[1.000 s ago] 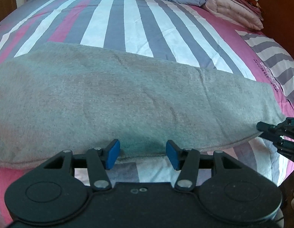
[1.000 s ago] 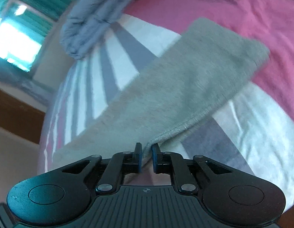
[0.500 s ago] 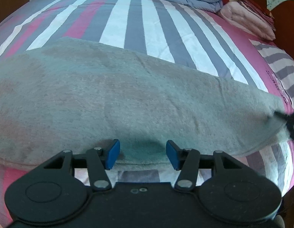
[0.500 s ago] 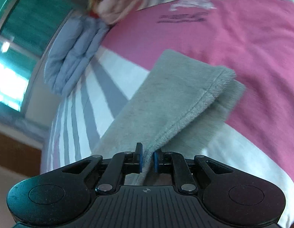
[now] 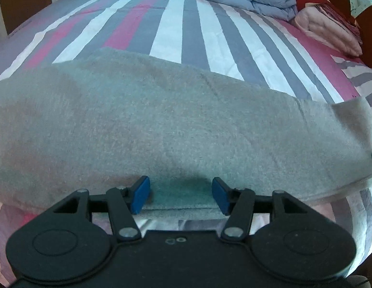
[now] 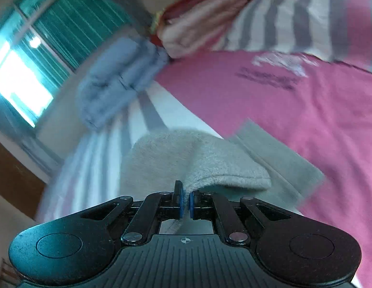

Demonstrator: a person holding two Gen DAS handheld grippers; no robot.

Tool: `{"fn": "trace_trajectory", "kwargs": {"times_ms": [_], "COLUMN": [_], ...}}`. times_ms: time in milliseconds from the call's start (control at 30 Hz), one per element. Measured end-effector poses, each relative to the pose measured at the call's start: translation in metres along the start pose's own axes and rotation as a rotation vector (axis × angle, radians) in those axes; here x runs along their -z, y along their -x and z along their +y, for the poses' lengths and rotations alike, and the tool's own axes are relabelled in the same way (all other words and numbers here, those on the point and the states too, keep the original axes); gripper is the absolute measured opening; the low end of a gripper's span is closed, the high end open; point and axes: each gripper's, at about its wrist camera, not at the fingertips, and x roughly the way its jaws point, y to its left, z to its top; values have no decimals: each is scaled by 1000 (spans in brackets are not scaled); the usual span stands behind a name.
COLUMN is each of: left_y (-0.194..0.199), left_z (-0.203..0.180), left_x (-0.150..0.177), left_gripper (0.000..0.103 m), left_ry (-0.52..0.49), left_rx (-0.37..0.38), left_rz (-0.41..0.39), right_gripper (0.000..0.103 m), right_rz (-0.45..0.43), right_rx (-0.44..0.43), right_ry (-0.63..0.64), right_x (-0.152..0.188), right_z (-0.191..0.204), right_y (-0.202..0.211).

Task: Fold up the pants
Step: 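Grasp the pant cuff with the right gripper and fold it over the bundle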

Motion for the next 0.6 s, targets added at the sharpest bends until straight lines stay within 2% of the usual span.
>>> {"fn": "trace_trajectory", "kwargs": {"times_ms": [67,133,233,300,367,400,467,533,600], "left_y": [1,0,0,0,0,0,-1,0,-1], "left_z": [2,5,4,2,3,3,2,1,1], "left_x": [-3,-5,-3,-2,-1,0,0,0,1], "left_gripper": [49,49,49,49,49,49,49,49,49], "left_ry": [19,26,20,3,-4,-3,0,-1,-5], "left_rx": [11,9,6,-2,-3,-4,-4,-6,-9], "left_rz": [4,7,4,1,0,1,2,0,-2], "right_gripper": [5,5,5,5,6,8,23,35,36], "right_rz": [26,34,90,123,114,94,65,37,30], "right_rx": [37,59,113,110,53,-9,-87,-118,-161], "right_ry": [-13,23,49,59,-5,-68,-158,-238,-341], "right_x": [3,7,14,17,11,7,-3,-11,-16], "right_z": [-6,-4,-7,-9,-18,-25,-38,-52,-66], "right_y": [-1,2,-6,-12,-6,1,8,10,5]}}
